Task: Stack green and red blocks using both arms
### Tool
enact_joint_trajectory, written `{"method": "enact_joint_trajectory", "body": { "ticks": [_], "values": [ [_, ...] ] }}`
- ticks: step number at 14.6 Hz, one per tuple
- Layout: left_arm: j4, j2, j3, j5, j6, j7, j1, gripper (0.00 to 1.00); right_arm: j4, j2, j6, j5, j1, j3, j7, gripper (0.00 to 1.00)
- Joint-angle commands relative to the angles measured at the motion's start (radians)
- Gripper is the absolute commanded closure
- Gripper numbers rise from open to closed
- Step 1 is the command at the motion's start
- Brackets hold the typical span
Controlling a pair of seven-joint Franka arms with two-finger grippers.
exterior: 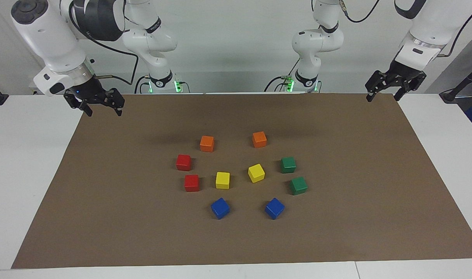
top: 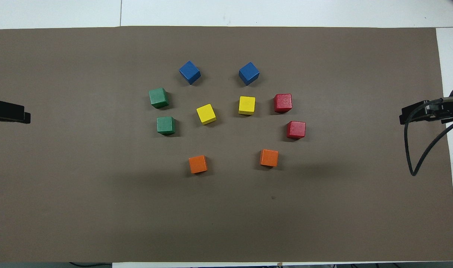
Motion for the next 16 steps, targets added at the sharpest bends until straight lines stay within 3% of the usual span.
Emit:
{"method": "enact_joint_trajectory", "body": {
  "ticks": [1,4,6,10,16],
  "values": [
    [-0.058,-0.036,0.003,0.015,0.015,0.018,0.0,0.0,-0.029,-0.02,0.015,-0.011,0.007,0.01,0.002,0.0],
    [-0.173,-0.079,-0.014,0.013,0.129,-0.01,-0.032,0.0,-0.058,-0.009,0.093,-0.009,0.068,0.024,0.141,0.01],
    [-0.268,-0.105,-0.02,0.013,0.203,-0.108,-0.116,0.0,-0.062,0.032,0.141,-0.008,0.129,0.026,0.273,0.01],
    [-0.34,-0.05,-0.02,0.013,0.327,-0.183,-0.21,0.0,-0.077,0.128,0.271,-0.008,0.211,0.026,0.362,0.01],
    [-0.371,0.133,-0.02,0.013,0.537,-0.182,-0.297,0.0,-0.265,0.164,0.567,-0.008,0.267,0.026,0.368,0.01]
  ]
}}
